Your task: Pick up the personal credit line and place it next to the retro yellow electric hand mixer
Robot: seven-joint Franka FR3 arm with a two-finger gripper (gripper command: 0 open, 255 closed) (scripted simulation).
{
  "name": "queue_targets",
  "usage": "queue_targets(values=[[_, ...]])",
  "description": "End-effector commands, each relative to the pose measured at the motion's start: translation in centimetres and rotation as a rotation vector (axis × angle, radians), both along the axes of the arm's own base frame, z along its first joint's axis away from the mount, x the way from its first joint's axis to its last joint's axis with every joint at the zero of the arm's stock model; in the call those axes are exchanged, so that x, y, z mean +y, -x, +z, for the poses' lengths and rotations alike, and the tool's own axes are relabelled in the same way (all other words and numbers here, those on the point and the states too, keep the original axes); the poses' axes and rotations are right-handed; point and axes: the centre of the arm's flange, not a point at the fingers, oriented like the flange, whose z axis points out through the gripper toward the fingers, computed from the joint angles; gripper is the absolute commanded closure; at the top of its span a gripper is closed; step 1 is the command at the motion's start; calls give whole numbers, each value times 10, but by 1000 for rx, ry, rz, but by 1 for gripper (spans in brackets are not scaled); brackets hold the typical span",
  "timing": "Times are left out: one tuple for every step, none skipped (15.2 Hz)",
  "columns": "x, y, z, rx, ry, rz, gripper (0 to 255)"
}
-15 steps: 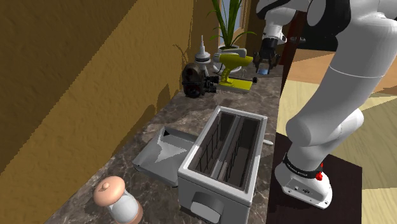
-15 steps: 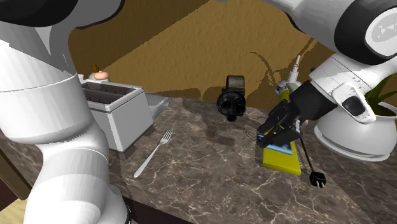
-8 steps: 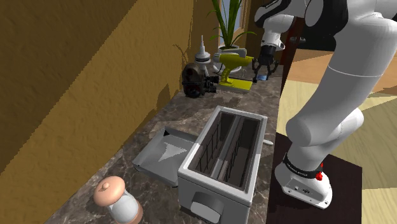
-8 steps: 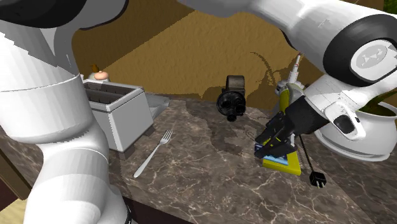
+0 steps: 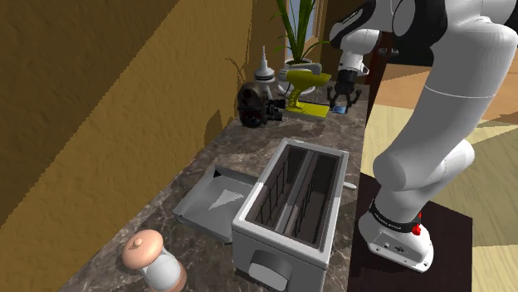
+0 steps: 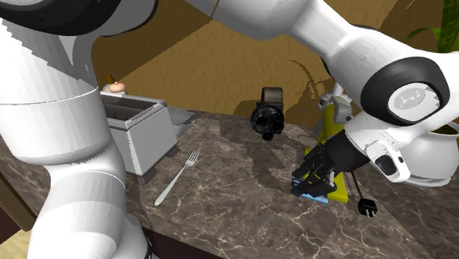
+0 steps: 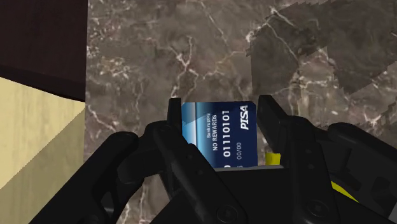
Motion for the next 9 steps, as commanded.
queue_targets(values=[[1,0,-11,0,0,0,255],[1,0,-17,0,0,0,255],[1,0,-22,0,0,0,255],[1,0,-27,0,0,0,255],[1,0,-32,0,0,0,255],[1,0,-38,0,0,0,255],[1,0,-43,0,0,0,255],[1,0,-48,0,0,0,255],[1,0,-54,0,0,0,255]])
